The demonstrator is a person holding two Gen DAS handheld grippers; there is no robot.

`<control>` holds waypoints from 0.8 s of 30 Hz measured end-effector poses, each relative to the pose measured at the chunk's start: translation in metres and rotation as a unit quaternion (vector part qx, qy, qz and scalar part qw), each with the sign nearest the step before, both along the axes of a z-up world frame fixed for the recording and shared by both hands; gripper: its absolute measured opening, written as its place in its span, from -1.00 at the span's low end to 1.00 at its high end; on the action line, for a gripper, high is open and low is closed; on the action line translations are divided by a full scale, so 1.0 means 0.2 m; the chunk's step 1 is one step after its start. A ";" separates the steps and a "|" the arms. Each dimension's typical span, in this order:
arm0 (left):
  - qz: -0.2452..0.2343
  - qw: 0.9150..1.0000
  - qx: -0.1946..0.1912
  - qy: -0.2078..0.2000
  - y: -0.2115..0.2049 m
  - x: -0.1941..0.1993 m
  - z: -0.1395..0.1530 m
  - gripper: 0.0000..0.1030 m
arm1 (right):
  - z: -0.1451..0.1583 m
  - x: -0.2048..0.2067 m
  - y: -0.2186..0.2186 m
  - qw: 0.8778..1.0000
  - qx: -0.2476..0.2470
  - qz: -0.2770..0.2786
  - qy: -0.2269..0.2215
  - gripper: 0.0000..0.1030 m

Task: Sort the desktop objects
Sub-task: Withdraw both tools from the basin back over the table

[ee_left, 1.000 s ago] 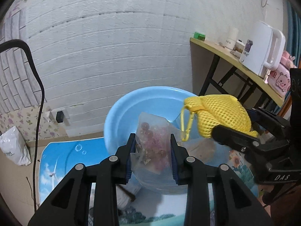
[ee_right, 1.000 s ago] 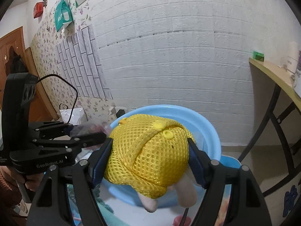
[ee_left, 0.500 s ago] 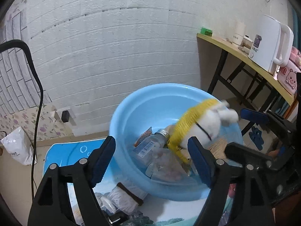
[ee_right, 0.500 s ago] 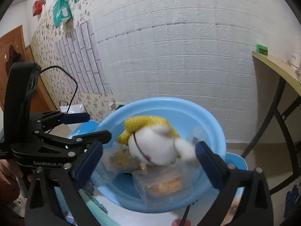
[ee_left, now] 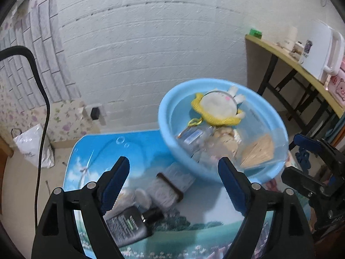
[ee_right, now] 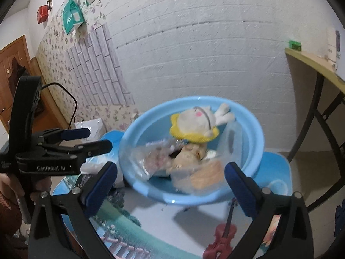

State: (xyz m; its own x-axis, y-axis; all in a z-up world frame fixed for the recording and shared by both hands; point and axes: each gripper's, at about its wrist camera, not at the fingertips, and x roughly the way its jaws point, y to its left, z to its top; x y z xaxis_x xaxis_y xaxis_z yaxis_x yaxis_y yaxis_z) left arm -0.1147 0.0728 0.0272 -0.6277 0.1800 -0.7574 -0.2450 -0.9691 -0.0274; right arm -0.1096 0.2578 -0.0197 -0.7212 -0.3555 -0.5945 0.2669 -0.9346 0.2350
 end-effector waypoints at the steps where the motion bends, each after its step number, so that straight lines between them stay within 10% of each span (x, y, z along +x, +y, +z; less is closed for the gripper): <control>1: 0.003 1.000 -0.003 0.003 0.00 0.02 0.00 0.63 | -0.01 0.01 0.00 1.000 -0.005 0.003 -0.001 0.98; 14: 0.152 0.986 0.071 0.003 -0.30 0.07 0.00 0.63 | -0.06 0.14 0.02 0.999 -0.034 -0.008 -0.002 0.98; 24: 0.269 0.963 0.026 -0.014 -0.40 0.07 -0.09 0.63 | -0.12 0.25 -0.01 0.994 -0.048 0.077 0.059 0.98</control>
State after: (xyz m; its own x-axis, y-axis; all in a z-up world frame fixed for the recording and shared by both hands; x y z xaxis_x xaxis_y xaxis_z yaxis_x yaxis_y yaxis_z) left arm -0.0998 -0.0077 0.0097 -0.6201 -0.1272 -0.7741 0.2932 -0.9529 -0.0783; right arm -0.0601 0.2561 -0.0429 -0.7171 -0.5179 -0.4664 0.4359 -0.8554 0.2797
